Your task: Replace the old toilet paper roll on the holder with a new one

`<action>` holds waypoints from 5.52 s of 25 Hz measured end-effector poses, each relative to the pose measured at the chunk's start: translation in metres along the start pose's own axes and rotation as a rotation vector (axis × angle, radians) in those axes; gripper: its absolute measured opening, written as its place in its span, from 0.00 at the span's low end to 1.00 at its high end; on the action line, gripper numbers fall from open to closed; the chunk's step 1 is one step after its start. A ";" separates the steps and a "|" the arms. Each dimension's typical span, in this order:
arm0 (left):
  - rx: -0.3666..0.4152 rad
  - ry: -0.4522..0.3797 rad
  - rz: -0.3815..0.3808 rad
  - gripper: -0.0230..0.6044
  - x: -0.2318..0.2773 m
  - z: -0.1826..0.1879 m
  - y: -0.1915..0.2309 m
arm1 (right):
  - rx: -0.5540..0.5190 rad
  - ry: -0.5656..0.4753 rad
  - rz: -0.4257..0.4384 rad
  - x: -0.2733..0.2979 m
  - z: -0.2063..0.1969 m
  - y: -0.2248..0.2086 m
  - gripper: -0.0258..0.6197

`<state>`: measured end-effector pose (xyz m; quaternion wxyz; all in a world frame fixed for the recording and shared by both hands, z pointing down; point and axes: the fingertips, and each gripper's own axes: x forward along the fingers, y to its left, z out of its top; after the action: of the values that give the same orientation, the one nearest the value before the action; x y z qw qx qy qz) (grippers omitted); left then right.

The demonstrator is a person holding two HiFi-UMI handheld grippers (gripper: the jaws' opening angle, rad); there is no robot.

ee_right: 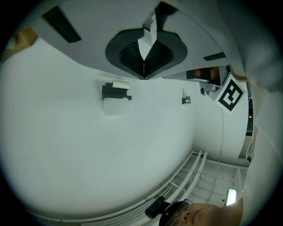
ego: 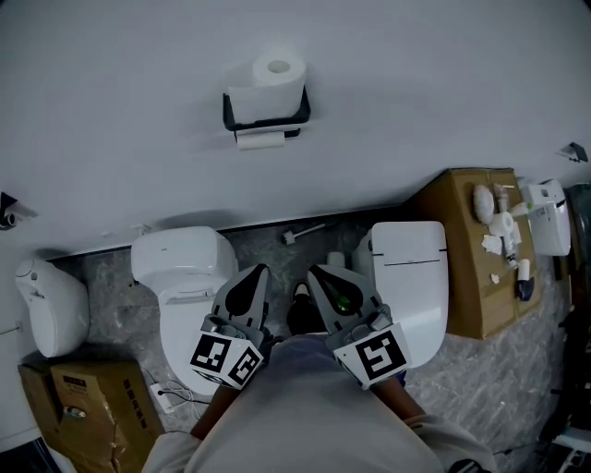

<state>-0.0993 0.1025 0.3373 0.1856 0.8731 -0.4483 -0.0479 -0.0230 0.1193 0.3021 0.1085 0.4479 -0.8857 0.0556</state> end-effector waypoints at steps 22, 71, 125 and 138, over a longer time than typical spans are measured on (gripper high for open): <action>0.040 -0.085 0.066 0.04 0.116 0.042 0.013 | -0.021 -0.146 0.118 0.066 0.038 -0.100 0.07; -0.995 -0.367 0.063 0.39 0.208 0.022 0.144 | 0.016 -0.111 0.150 0.126 0.040 -0.141 0.07; -1.090 -0.350 -0.056 0.36 0.281 0.015 0.116 | 0.047 -0.112 0.068 0.123 0.035 -0.169 0.07; -1.073 -0.267 -0.130 0.36 0.306 0.004 0.079 | 0.054 -0.120 0.038 0.115 0.036 -0.170 0.07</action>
<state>0.0208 -0.1858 0.3883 0.5423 0.6683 -0.3260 -0.3911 0.0430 -0.0779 0.2953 0.0418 0.4363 -0.8972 0.0546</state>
